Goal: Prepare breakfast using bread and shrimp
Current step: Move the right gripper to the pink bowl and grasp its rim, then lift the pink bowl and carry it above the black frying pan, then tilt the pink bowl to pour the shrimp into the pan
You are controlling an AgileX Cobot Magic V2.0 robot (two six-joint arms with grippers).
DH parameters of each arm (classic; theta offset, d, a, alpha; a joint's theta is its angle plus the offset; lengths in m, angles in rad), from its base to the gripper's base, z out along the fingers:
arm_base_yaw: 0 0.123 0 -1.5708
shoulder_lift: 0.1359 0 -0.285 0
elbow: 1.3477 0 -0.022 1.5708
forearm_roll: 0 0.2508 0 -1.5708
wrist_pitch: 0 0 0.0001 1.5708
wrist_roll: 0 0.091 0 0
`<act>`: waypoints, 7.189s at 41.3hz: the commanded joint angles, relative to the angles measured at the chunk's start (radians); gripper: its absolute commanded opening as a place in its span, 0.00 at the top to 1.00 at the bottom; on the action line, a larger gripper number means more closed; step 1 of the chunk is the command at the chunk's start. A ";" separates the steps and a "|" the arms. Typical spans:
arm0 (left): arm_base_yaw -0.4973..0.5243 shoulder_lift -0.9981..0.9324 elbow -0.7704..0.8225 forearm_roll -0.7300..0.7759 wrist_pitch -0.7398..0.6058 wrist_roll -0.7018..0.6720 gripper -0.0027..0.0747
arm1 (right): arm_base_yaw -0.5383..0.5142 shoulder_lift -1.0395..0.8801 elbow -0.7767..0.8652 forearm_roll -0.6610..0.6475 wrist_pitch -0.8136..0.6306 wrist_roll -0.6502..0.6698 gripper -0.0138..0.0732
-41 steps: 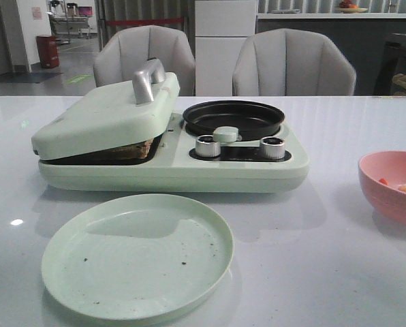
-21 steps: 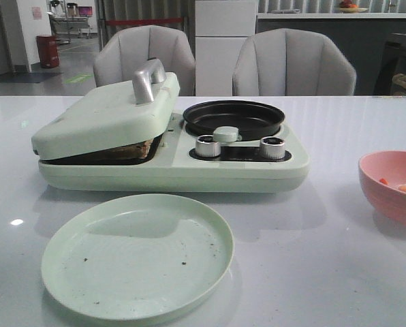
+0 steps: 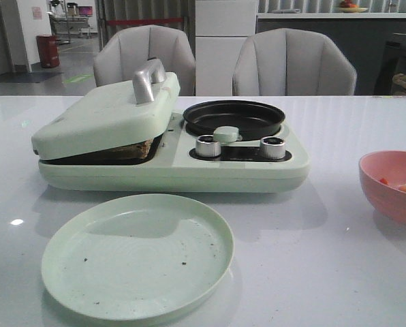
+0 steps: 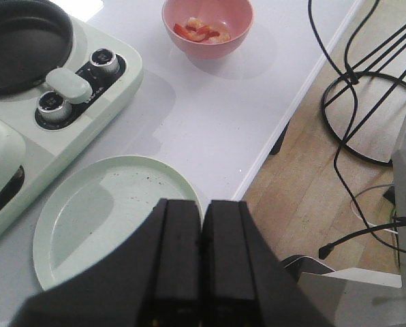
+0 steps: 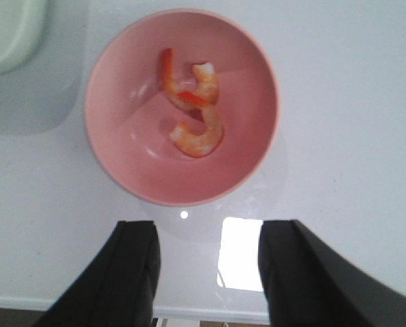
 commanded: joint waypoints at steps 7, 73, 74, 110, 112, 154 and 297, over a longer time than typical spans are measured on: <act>-0.008 -0.014 -0.028 -0.027 -0.065 -0.003 0.84 | -0.065 0.125 -0.037 -0.047 -0.117 0.003 0.33; -0.008 -0.014 -0.028 -0.027 -0.065 -0.003 0.84 | -0.065 0.370 -0.057 -0.088 -0.368 0.003 0.79; -0.008 -0.014 -0.028 -0.027 -0.065 -0.003 0.84 | -0.065 0.362 -0.070 -0.088 -0.363 0.003 0.79; -0.008 -0.014 -0.028 -0.027 -0.067 -0.003 0.84 | 0.517 0.368 -0.611 -1.323 -0.317 0.641 0.78; -0.008 -0.014 -0.028 -0.027 -0.067 -0.003 0.84 | 0.541 0.385 -0.611 -1.433 -0.307 0.718 0.78; -0.008 -0.014 -0.028 -0.027 -0.069 -0.003 0.84 | 0.661 0.597 -0.615 -1.819 -0.082 0.856 0.78; -0.008 -0.014 -0.028 -0.027 -0.069 -0.003 0.84 | 0.661 0.601 -0.971 -1.289 0.308 0.627 0.79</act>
